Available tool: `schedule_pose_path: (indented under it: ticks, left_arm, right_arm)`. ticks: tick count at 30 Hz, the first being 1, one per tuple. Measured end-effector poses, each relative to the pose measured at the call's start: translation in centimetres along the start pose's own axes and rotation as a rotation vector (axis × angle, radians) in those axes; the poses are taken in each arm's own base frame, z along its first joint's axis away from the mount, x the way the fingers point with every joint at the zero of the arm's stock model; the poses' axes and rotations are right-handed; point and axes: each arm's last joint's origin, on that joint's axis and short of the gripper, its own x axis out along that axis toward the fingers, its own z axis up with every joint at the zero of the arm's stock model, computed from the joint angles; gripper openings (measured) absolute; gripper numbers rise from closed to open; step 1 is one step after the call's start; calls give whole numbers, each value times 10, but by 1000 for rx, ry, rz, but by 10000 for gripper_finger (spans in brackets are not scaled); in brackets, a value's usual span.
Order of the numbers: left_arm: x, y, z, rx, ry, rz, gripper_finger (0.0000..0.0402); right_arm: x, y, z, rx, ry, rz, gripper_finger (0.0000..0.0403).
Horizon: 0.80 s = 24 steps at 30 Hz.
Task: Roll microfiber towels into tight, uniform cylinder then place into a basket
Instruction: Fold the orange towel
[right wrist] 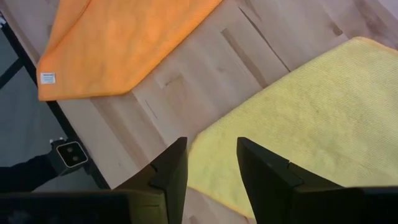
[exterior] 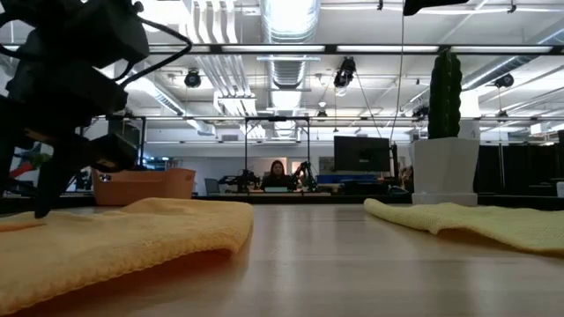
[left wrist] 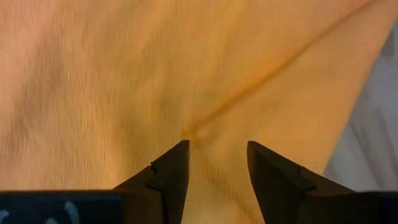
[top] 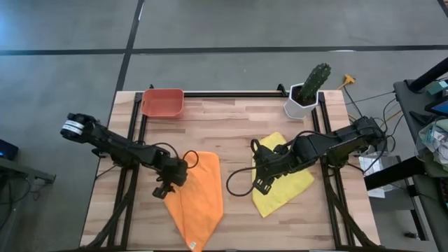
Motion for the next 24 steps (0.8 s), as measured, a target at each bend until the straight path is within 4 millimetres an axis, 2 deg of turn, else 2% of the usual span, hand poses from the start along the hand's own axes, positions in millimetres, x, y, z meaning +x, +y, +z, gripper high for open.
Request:
schedule_pose_path:
  ticks: [8,24]
  left_arm:
    - [6,2,-6,-124,64,-6,145]
    - [4,-2,1,-139,31,-99,145]
  right_arm:
    - [1,0,0,13,-26,-18,135]
    - [0,0,-1,10,-38,-25,132]
